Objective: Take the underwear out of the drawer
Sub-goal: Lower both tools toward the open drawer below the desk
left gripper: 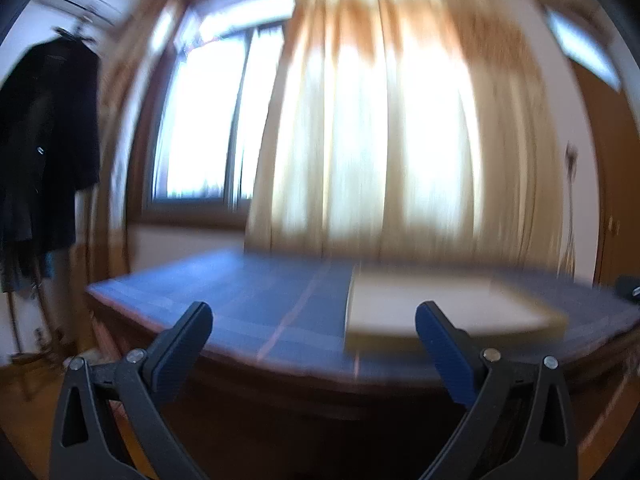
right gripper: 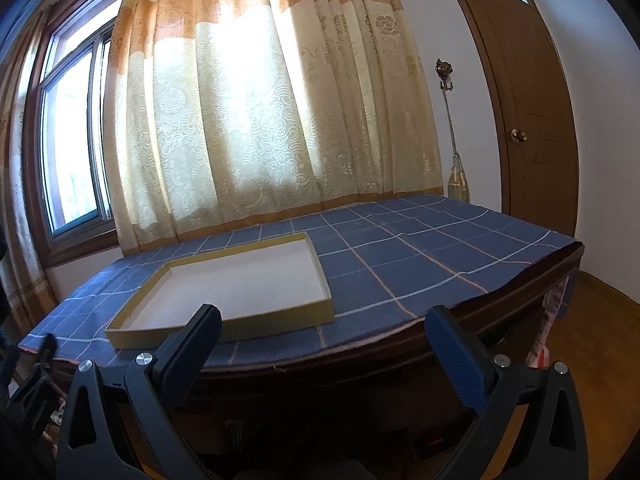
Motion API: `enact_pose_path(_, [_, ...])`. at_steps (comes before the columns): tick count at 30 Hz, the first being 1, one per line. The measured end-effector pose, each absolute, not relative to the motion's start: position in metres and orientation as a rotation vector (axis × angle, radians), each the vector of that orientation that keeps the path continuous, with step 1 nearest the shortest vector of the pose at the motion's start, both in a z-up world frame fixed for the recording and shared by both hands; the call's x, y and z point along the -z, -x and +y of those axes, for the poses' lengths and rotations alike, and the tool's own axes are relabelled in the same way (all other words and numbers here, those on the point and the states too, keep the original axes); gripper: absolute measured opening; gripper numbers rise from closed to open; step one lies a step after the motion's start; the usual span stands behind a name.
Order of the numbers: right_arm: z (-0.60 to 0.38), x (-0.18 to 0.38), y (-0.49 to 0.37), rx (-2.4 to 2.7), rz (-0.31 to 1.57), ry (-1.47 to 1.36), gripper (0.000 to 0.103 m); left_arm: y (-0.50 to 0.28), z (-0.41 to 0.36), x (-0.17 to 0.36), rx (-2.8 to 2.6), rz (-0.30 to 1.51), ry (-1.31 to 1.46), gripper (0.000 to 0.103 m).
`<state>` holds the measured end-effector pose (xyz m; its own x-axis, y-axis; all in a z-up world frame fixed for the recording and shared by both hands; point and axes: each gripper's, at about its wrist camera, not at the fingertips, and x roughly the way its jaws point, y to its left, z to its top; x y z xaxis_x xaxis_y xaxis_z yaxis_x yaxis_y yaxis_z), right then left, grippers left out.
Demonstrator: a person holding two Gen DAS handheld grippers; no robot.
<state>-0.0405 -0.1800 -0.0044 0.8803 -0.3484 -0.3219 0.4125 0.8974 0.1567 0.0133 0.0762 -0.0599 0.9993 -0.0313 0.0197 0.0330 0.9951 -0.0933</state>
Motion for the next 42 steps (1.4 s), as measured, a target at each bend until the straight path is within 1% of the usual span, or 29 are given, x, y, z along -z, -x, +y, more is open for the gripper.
enact_pose_path(2, [-0.180, 0.003, 0.033, 0.403, 0.275, -0.221, 0.103, -0.013, 0.073, 0.063, 0.032, -0.098, 0.085, 0.103])
enact_pose_path(5, [-0.174, 0.000, 0.021, 0.406, 0.253, -0.198, 0.103, -0.025, 0.059, 0.066, 0.061, -0.133, 0.003, 0.103])
enact_pose_path(9, [-0.166, -0.007, 0.008, 0.412, 0.220, -0.169, 0.103, -0.028, 0.039, 0.074, 0.082, -0.247, -0.118, 0.103])
enact_pose_path(11, [-0.163, -0.008, 0.001, 0.407, 0.215, -0.162, 0.103, -0.034, 0.029, 0.077, 0.103, -0.270, -0.172, 0.103])
enact_pose_path(16, [-0.158, -0.006, -0.018, 0.415, 0.256, -0.117, 0.102, -0.055, 0.025, 0.088, 0.149, -0.223, -0.148, 0.103])
enact_pose_path(22, [-0.166, -0.005, -0.026, 0.437, 0.259, -0.114, 0.102, -0.065, 0.020, 0.107, 0.164, -0.232, -0.153, 0.103])
enact_pose_path(27, [-0.176, -0.008, -0.043, 0.455, 0.344, -0.124, 0.102, -0.076, 0.021, 0.121, 0.168, -0.198, -0.127, 0.103])
enact_pose_path(33, [-0.190, -0.014, -0.053, 0.487, 0.399, -0.130, 0.102, -0.085, 0.020, 0.134, 0.163, -0.195, -0.151, 0.103])
enact_pose_path(38, [-0.196, -0.014, -0.062, 0.519, 0.450, -0.111, 0.102, -0.091, 0.021, 0.132, 0.150, -0.181, -0.136, 0.103])
enact_pose_path(42, [-0.196, -0.012, -0.063, 0.521, 0.476, -0.103, 0.102, -0.091, 0.020, 0.132, 0.152, -0.214, -0.158, 0.103])
